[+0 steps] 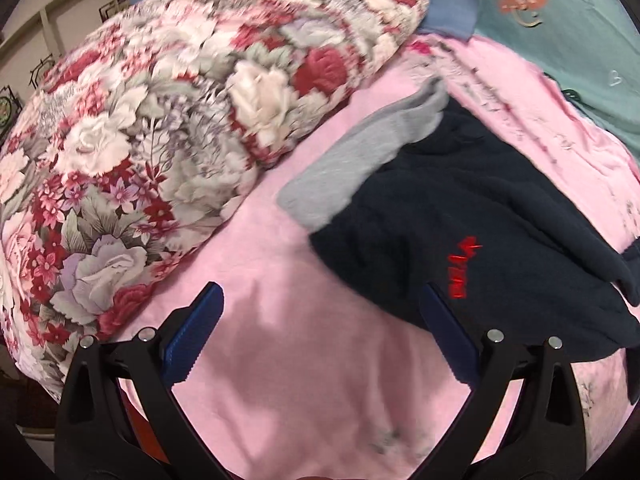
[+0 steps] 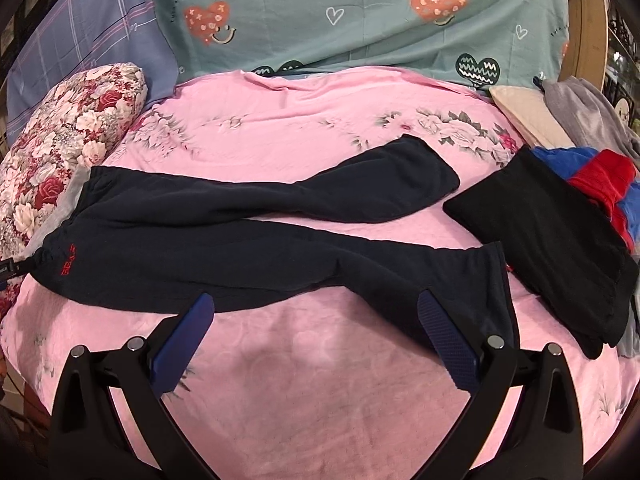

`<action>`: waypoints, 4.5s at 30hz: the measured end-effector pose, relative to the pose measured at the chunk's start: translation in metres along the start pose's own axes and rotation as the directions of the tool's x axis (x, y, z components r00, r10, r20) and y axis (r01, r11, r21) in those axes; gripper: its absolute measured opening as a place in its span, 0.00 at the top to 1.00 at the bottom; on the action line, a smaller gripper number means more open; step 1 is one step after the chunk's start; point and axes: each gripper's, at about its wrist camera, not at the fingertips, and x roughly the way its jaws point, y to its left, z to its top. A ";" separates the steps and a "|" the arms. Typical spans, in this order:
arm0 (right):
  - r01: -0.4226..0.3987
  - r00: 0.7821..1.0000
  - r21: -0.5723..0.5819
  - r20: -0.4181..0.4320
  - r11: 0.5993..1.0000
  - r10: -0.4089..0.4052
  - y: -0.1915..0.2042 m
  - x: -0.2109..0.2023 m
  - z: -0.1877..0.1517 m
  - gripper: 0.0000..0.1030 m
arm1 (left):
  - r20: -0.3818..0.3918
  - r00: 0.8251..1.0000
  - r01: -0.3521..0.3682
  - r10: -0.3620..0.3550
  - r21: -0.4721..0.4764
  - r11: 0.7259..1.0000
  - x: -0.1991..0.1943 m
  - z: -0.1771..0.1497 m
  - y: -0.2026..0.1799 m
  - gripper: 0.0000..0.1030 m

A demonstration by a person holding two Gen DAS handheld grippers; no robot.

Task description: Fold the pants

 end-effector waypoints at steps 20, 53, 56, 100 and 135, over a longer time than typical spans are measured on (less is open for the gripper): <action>0.229 0.972 0.211 -0.111 0.950 -0.209 -0.147 -0.001 0.019 0.03 | -0.131 0.988 0.072 -0.078 -0.054 0.996 0.063 0.039 -0.020 0.74; 0.203 0.972 0.154 -0.149 0.967 -0.181 -0.157 0.053 0.050 0.32 | -0.094 0.996 0.005 -0.009 -0.043 0.999 0.051 0.033 -0.033 0.41; 0.157 0.984 0.271 -0.130 0.950 -0.125 -0.180 0.020 0.035 0.23 | -0.095 0.995 0.024 -0.029 -0.052 0.998 0.050 0.032 -0.035 0.35; 0.063 0.936 0.366 -0.345 0.929 0.073 -0.195 0.028 -0.027 0.68 | -0.094 0.994 0.058 -0.064 -0.067 0.996 0.032 0.013 -0.004 0.82; -0.038 0.965 -0.287 -0.259 0.957 -0.039 -0.033 0.148 0.064 0.60 | 0.191 0.955 0.169 -0.229 0.286 0.943 -0.007 -0.011 -0.155 0.15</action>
